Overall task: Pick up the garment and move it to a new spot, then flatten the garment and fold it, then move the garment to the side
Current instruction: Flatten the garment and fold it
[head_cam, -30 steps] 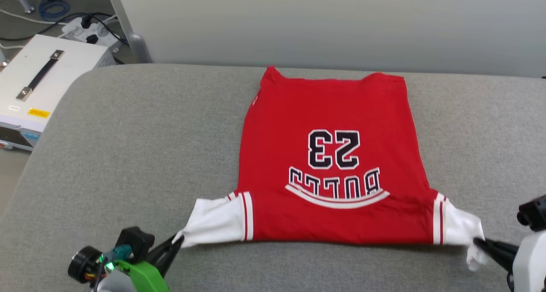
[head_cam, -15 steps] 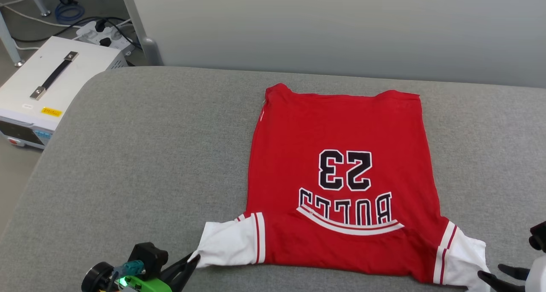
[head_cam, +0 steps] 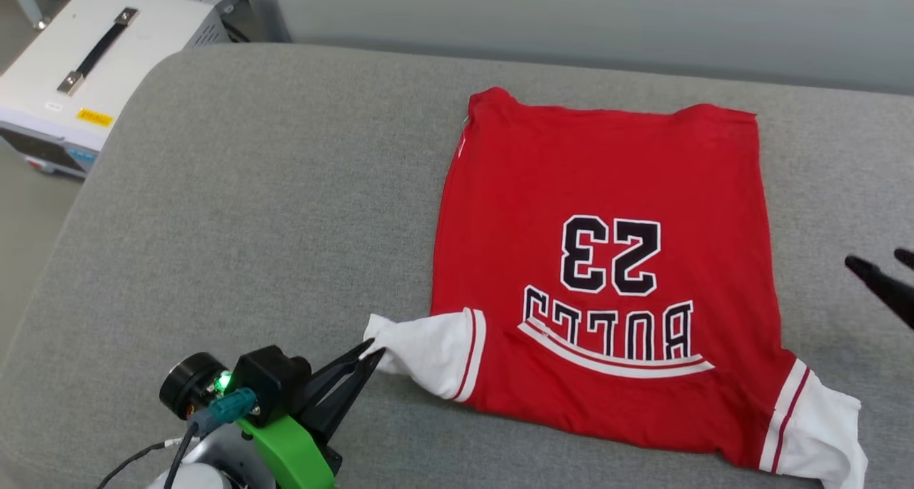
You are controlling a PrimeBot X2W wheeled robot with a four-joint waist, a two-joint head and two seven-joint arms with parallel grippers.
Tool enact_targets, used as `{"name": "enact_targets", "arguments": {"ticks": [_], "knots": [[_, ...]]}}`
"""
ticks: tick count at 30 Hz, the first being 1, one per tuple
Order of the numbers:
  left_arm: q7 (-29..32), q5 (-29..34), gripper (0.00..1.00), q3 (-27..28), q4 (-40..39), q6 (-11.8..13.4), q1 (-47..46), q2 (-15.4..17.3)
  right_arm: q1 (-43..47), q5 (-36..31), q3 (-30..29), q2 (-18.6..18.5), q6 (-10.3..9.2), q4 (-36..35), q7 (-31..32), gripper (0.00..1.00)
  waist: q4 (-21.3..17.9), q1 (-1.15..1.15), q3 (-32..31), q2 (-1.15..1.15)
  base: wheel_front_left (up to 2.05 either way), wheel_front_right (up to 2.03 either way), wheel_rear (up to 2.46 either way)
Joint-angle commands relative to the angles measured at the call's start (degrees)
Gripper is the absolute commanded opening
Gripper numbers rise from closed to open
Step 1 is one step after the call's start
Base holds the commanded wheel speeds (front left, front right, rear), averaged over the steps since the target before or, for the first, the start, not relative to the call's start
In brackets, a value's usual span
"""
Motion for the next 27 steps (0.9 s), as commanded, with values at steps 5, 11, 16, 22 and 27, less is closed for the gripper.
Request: {"name": "enact_targets", "arguments": {"ticks": [5, 11, 16, 22, 27], "knots": [[-0.1, 4.4, 0.0, 0.3, -8.9, 0.6, -4.9, -0.1, -19.2, -15.5, -10.1, 10.1, -0.04, 6.6, 17.7, 1.0, 8.3, 0.0, 15.1, 0.0, 0.0, 0.0, 0.0], [-0.1, 6.3, 0.0, 0.0, -12.9, 0.2, -7.0, -0.8, -30.5, -24.3, -14.5, 13.5, -0.04, 11.6, 26.7, 1.0, 11.5, 0.0, 19.9, 0.0, 0.0, 0.0, 0.0], [-0.4, 7.5, 0.0, -0.5, -14.3, -0.3, -8.4, -1.8, -36.7, -30.7, -15.6, 13.9, -0.04, 15.3, 30.4, 1.0, 13.4, 0.0, 22.5, 0.0, 0.0, 0.0, 0.0], [-1.2, 7.7, 0.0, -0.7, -14.3, -1.0, -9.3, -2.6, -40.1, -35.2, -17.2, 14.0, -0.04, 18.8, 34.2, 1.0, 15.2, 0.0, 24.0, 0.0, 0.0, 0.0, 0.0], [-1.9, 7.6, 0.0, -0.8, -13.9, -1.4, -9.7, -3.2, -40.5, -37.8, -17.1, 13.0, -0.04, 20.3, 35.3, 1.0, 16.2, 0.0, 24.8, 0.0, 0.0, 0.0, 0.0]]}}
